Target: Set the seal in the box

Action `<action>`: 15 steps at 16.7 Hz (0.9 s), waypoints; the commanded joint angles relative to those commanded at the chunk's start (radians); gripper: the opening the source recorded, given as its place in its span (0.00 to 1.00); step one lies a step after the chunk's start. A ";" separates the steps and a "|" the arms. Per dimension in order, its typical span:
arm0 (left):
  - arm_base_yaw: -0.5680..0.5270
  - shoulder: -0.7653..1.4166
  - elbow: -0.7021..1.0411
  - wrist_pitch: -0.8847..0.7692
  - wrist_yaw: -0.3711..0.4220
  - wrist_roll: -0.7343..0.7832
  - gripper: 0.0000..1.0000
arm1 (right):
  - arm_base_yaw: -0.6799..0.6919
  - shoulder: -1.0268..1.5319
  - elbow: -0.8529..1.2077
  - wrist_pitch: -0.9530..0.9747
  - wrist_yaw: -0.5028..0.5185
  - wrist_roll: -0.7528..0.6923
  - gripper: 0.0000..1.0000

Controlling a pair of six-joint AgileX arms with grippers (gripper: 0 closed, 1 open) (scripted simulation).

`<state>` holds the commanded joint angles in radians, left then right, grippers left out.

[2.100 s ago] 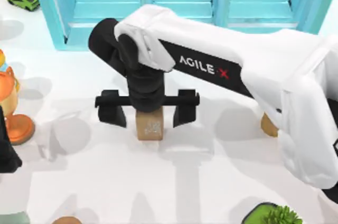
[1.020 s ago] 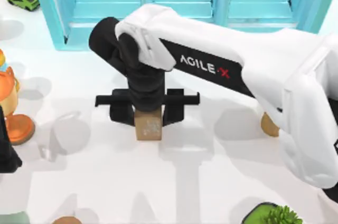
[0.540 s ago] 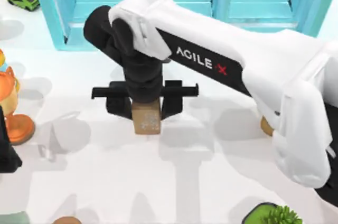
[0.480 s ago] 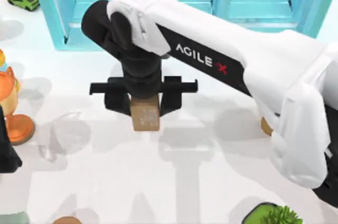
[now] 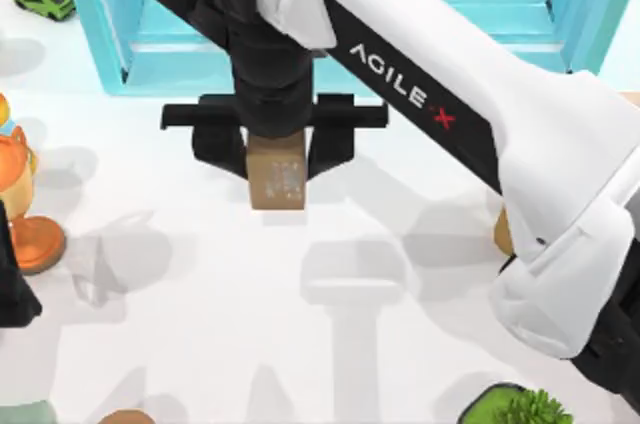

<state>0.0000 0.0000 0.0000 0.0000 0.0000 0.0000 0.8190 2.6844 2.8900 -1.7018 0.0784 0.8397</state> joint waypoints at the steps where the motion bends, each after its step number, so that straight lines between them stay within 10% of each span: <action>1: 0.000 0.000 0.000 0.000 0.000 0.000 1.00 | 0.000 0.003 0.011 -0.011 0.000 0.000 0.00; 9: 0.000 0.000 0.000 0.000 0.000 0.000 1.00 | -0.064 -0.060 -0.040 -0.008 0.004 -0.063 0.00; 15: 0.000 0.000 0.000 0.000 0.000 0.000 1.00 | -0.471 -0.368 -0.373 0.054 0.011 -0.461 0.00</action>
<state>0.0000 0.0000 0.0000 0.0000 0.0000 0.0000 0.3480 2.3165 2.5173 -1.6483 0.0899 0.3783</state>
